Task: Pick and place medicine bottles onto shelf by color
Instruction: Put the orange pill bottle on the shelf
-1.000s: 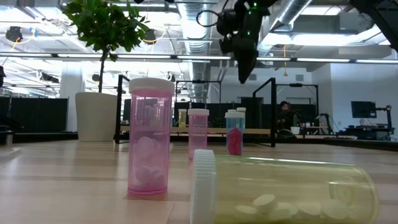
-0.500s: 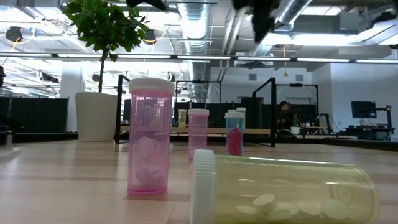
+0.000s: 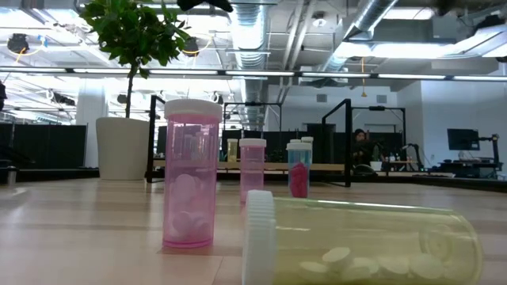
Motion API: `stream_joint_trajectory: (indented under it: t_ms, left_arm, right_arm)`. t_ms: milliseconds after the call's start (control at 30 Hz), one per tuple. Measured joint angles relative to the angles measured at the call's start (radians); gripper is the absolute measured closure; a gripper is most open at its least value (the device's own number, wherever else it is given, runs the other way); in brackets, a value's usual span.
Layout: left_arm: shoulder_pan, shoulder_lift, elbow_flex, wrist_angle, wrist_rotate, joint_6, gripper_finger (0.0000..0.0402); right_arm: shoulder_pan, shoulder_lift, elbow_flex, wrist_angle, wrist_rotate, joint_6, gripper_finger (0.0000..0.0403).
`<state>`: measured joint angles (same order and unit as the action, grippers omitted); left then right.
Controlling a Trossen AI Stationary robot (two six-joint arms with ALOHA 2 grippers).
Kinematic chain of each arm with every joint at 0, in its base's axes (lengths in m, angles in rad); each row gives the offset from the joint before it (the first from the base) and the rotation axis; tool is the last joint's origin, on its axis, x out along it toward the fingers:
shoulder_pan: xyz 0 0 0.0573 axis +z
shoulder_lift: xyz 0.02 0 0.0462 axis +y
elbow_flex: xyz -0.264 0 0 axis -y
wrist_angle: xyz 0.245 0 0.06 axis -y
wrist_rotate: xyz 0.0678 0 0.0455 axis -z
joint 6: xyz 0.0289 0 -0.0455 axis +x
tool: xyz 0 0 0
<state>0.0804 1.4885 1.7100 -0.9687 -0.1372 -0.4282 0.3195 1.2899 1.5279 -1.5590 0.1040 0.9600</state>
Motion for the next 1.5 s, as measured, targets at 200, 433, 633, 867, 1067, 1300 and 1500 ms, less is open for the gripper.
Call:
stream_joint_trajectory:
  t_ms: [200, 433, 633, 867, 1067, 1300, 1500]
  left_arm:
    - [-0.087, 0.05, 0.001, 0.084, -0.002, -0.098, 0.0219]
    - [-0.202, 0.104, 0.001, 0.112, -0.009, -0.187, 0.0219]
    - [-0.277, 0.128, 0.001, 0.121, -0.058, -0.264, 0.0219]
    - [-0.33, 0.127, 0.001, 0.127, -0.105, -0.302, 0.0219]
    - [-0.355, 0.127, 0.001, 0.126, -0.112, -0.317, 0.0219]
    - [-0.378, 0.126, 0.001, 0.126, -0.125, -0.322, 0.0219]
    - [-0.388, 0.126, 0.001, 0.125, -0.135, -0.33, 0.0219]
  right_arm:
    - [0.329, -0.057, -0.188, 0.095, -0.053, 0.408, 0.0165]
    - [0.575, 0.026, -0.252, 0.248, -0.185, 0.608, 0.0165]
    - [0.633, 0.138, -0.252, 0.263, -0.328, 0.606, 0.0164]
    - [0.634, 0.223, -0.252, 0.323, -0.391, 0.526, 0.0145]
    - [0.627, 0.287, -0.251, 0.374, -0.425, 0.486, 0.0128]
    - [0.627, 0.33, -0.251, 0.422, -0.451, 0.469, 0.0112]
    - [0.627, 0.335, -0.258, 0.445, -0.457, 0.506, 0.0111]
